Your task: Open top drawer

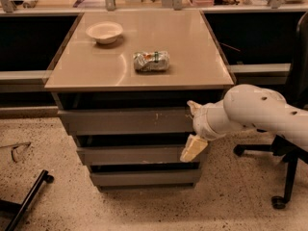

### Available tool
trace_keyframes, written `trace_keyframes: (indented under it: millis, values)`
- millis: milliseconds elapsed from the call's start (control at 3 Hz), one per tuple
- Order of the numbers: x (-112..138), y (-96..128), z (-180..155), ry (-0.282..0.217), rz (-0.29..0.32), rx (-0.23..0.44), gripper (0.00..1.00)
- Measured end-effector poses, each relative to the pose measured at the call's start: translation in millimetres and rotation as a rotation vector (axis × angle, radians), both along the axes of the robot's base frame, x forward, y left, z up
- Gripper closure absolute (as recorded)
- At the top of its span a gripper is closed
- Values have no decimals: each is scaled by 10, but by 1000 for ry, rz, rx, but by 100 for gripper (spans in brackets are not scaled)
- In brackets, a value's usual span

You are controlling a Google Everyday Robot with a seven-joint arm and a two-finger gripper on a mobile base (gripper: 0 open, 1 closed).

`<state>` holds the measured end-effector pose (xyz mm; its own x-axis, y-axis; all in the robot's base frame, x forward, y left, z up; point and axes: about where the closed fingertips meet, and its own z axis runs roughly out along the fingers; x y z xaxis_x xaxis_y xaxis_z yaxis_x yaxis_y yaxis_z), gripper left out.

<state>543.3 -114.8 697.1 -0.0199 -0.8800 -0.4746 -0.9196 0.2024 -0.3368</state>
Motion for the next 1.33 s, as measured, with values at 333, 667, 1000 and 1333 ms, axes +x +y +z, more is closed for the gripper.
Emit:
trace_keyframes:
  millis: [333,667,1000,1333]
  values:
    - [269,-23,-54,4,-25,-10,0]
    - [485,-89,-178,27,-50,-23,0]
    - [643,-201,-347,65,-75,-24,0]
    - [771,-141,-488,92,-54,-30,0]
